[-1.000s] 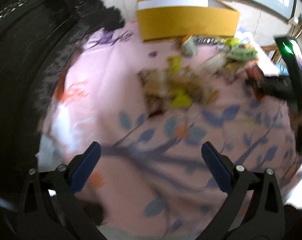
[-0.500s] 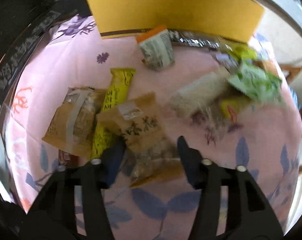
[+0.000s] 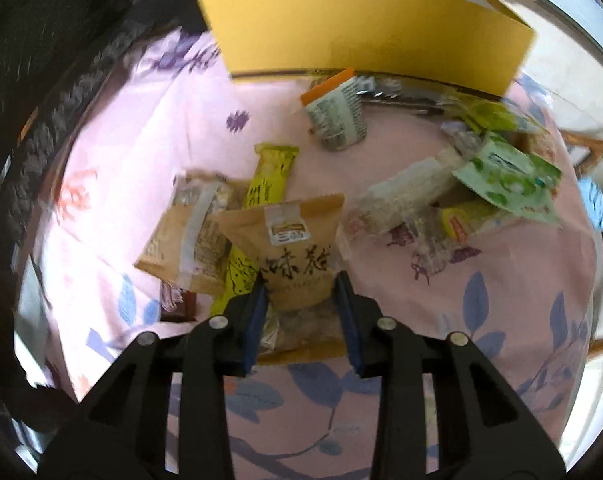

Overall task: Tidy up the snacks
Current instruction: 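Grasp the brown printed snack bag with the left tool while the right tool holds the red pack, then drop the red pack into the yellow box with the right tool while the left tool drops the brown bag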

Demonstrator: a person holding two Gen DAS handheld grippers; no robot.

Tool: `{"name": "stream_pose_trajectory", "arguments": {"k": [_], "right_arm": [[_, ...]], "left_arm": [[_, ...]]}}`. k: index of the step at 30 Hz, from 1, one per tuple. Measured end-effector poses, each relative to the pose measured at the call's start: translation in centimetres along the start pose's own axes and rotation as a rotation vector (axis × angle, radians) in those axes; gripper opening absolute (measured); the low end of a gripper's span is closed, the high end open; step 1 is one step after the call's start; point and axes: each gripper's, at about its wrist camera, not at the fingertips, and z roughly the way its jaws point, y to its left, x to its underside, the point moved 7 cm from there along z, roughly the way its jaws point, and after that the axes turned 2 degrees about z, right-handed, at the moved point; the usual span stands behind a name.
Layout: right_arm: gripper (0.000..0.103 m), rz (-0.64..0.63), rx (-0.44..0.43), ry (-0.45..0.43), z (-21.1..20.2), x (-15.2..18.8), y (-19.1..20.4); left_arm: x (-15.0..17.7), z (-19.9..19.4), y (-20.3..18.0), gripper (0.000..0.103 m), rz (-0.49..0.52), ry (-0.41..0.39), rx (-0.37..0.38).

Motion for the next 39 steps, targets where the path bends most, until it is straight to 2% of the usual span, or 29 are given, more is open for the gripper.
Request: {"name": "stream_pose_trajectory", "arguments": {"k": [3, 7, 13, 16, 19, 22, 26, 29, 31, 37, 39], "right_arm": [[0.045, 0.014, -0.023, -0.023, -0.6, -0.8, 0.7], [0.045, 0.035, -0.022, -0.065, -1.7, -1.8, 1.7], [0.045, 0.093, 0.031, -0.132, -4.3, -3.0, 3.6], [0.045, 0.107, 0.061, -0.195, -6.2, -4.4, 4.9], [0.045, 0.114, 0.099, -0.308, -8.4, -7.5, 5.9], [0.045, 0.133, 0.075, -0.446, -9.8, -11.4, 6.5], [0.045, 0.099, 0.105, -0.554, -10.9, -16.7, 6.4], [0.045, 0.084, 0.11, -0.569, -10.5, -20.6, 5.6], [0.045, 0.074, 0.101, -0.567, -9.4, -22.9, 5.2], [0.045, 0.065, 0.077, -0.537, -4.9, -26.9, 5.5], [0.045, 0.074, 0.074, -0.52, -3.0, -27.8, 5.3]], "left_arm": [[0.0, -1.8, -0.5, 0.034, 0.07, -0.03, 0.002], [-0.9, -3.4, 0.1, 0.034, 0.085, -0.067, 0.016], [-3.7, -7.7, 1.6, 0.034, 0.13, -0.2, 0.069], [-5.2, -9.8, 2.5, 0.034, 0.132, -0.26, 0.104], [-7.0, -11.6, 3.3, 0.034, 0.147, -0.32, 0.109], [-10.4, -13.9, 4.4, 0.034, 0.125, -0.414, 0.155], [-15.1, -15.1, 5.9, 0.034, 0.106, -0.501, 0.105], [-18.4, -15.1, 6.9, 0.034, 0.093, -0.519, 0.123], [-20.3, -14.4, 7.1, 0.034, 0.123, -0.521, 0.088], [-24.5, -9.8, 7.2, 0.034, 0.159, -0.473, 0.026], [-25.0, -8.6, 7.0, 0.034, 0.144, -0.462, 0.041]]}}
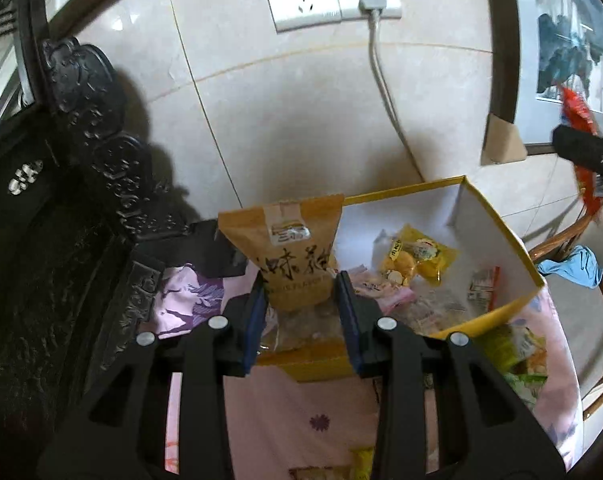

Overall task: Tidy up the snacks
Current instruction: 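Drop the red pack into the yellow box with the right tool while the left tool drops the brown bag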

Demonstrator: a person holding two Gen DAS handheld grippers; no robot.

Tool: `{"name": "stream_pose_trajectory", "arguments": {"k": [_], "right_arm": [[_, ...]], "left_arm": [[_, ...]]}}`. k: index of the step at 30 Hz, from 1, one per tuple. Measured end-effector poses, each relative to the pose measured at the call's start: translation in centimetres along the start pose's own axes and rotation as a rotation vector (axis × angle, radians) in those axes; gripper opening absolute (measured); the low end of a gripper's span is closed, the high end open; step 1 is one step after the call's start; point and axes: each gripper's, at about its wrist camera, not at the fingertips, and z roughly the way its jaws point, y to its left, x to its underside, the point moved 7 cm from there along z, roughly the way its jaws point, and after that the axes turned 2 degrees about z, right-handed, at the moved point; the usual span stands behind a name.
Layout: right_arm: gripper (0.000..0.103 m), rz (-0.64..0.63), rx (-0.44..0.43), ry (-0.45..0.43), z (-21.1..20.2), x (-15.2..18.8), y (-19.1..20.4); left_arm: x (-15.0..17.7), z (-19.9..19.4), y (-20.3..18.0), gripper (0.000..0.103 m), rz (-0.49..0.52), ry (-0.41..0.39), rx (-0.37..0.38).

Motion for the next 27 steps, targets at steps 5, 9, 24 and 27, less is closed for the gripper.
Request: {"name": "stream_pose_trajectory", "arguments": {"k": [5, 9, 24, 27], "right_arm": [[0.045, 0.024, -0.007, 0.043, 4.1, 1.2, -0.3], [0.045, 0.039, 0.0, 0.08, 6.4, 1.9, -1.0], [0.102, -0.086, -0.053, 0.288, 2.9, 10.3, 3.0], [0.102, -0.074, -0.034, 0.384, 2.0, 14.7, 3.6]], "left_arm": [[0.3, 3.2, -0.8, 0.034, -0.048, 0.047, 0.055], [0.0, 4.8, -1.0, 0.034, -0.051, 0.058, 0.053], [13.0, 1.8, 3.5, 0.101, 0.048, 0.23, -0.2], [19.3, 1.8, 3.7, 0.101, 0.017, 0.348, -0.161]]}}
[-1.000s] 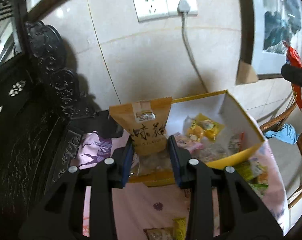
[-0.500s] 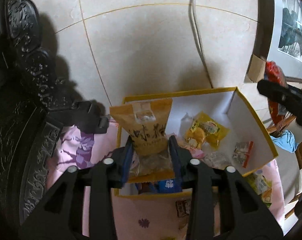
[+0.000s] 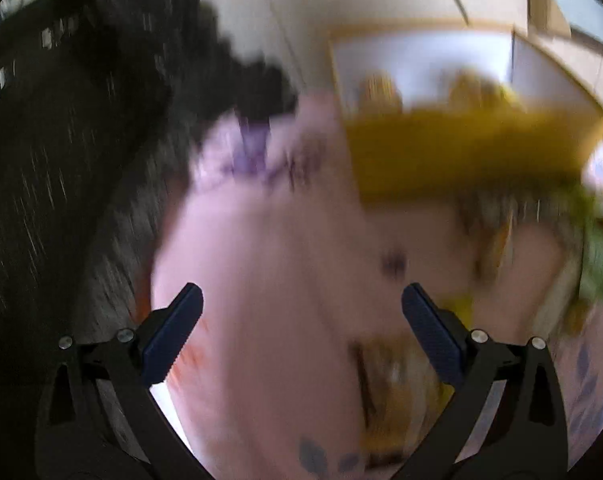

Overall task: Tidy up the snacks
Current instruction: 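Drop the red pack into the yellow box with the right tool while the left tool drops the brown bag, then grasp the brown-and-yellow pastry bag with the left tool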

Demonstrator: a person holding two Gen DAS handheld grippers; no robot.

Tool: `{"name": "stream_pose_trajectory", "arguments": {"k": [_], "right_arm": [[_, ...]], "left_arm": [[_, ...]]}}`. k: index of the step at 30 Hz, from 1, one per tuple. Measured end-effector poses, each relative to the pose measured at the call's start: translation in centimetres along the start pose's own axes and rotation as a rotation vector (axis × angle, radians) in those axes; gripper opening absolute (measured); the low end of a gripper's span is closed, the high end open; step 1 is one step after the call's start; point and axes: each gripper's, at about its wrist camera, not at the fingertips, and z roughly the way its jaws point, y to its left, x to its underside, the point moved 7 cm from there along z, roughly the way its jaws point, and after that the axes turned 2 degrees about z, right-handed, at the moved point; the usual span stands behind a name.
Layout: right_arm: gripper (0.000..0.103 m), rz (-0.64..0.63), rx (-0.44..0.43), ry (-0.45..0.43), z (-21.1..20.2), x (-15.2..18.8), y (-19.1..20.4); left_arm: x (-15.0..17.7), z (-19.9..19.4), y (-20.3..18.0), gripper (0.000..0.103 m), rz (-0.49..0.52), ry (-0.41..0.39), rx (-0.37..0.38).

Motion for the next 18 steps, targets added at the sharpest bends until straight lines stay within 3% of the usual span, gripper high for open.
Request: {"name": "stream_pose_trajectory", "arguments": {"k": [3, 9, 13, 15, 17, 18], "right_arm": [[0.102, 0.055, -0.028, 0.096, 0.7, 3.7, 0.1], [0.102, 0.13, 0.043, 0.146, -0.2, 6.3, -2.2], [0.102, 0.186, 0.06, 0.142, -1.0, 7.1, -3.8], [0.102, 0.199, 0.07, 0.134, -1.4, 7.4, -4.3], [0.102, 0.206, 0.082, 0.141, -1.5, 7.8, -4.7], [0.102, 0.208, 0.08, 0.141, -1.5, 7.9, -4.8]], "left_arm": [[4.2, 2.0, -0.7, 0.101, 0.031, 0.102, 0.013], [5.1, 1.1, -1.1, 0.101, -0.018, 0.066, 0.069], [4.5, 0.0, -2.7, 0.101, -0.022, 0.025, 0.156], [4.6, 0.3, -3.7, 0.101, 0.016, 0.011, 0.139], [5.4, 2.0, -4.4, 0.101, 0.071, 0.081, 0.055], [5.5, 2.1, -4.5, 0.101, 0.061, 0.063, 0.078]]}}
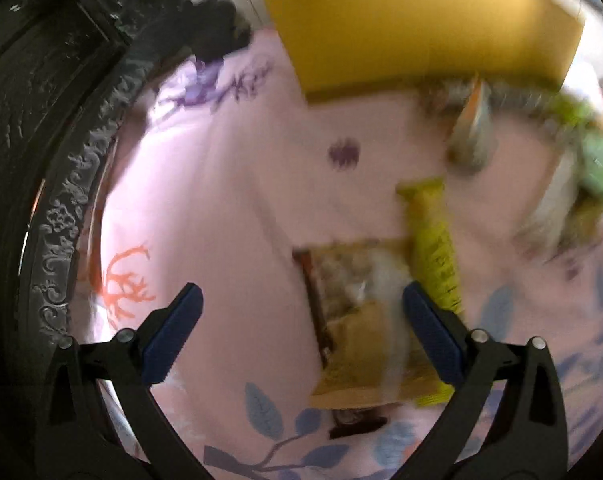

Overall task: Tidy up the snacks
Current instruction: 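Grasp the brown-and-yellow pastry bag with the left tool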

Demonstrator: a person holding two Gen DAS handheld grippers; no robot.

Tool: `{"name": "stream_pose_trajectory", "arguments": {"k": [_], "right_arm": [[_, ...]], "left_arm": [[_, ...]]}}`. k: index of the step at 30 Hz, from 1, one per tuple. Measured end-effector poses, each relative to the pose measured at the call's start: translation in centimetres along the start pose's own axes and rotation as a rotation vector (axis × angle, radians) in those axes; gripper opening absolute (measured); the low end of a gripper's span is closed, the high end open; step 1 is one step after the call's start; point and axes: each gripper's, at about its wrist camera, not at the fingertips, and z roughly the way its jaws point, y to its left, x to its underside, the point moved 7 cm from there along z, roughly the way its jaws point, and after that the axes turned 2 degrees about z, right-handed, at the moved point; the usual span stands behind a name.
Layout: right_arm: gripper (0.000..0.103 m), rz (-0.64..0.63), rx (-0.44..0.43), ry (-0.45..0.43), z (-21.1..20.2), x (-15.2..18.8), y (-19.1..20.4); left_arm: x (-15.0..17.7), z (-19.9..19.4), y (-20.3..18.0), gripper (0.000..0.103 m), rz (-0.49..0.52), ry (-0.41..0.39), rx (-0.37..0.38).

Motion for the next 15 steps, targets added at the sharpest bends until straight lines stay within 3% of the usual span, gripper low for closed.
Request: {"name": "stream_pose_trajectory", "arguments": {"k": [1, 2, 3, 4, 5, 7, 11, 15], "right_arm": [[0.102, 0.001, -0.008, 0.002, 0.1, 0.2, 0.0], [0.102, 0.001, -0.01, 0.006, 0.2, 0.4, 0.0], [0.102, 0.001, -0.007, 0.012, 0.3, 0.6, 0.0], [0.102, 0.0, -0.001, 0.017, 0.5, 0.8, -0.1], [0.102, -0.003, 0.013, 0.025, 0.5, 1.1, -0.2], [0.102, -0.008, 0.023, 0.024, 0.4, 1.5, -0.2], [0.102, -0.038, 0.019, 0.027, 0.3, 2.5, 0.9], [0.102, -0.101, -0.077, 0.067, 1.4, 4.1, 5.2]], "left_arm": [[0.2, 0.3, -0.3, 0.101, -0.029, -0.03, 0.055], [0.7, 0.9, -0.4, 0.093, -0.047, -0.022, 0.087], [1.5, 1.6, -0.8, 0.081, -0.075, 0.016, 0.149], [1.7, 1.7, -0.9, 0.057, -0.115, 0.022, 0.22], [1.9, 1.4, -0.3, 0.047, -0.182, 0.038, 0.287], [2.6, 1.0, 2.1, 0.045, -0.297, 0.082, 0.374], [3.8, -1.2, 6.8, 0.037, -0.425, 0.058, 0.393], [5.1, -4.5, 10.4, 0.037, -0.484, -0.017, 0.352]]}}
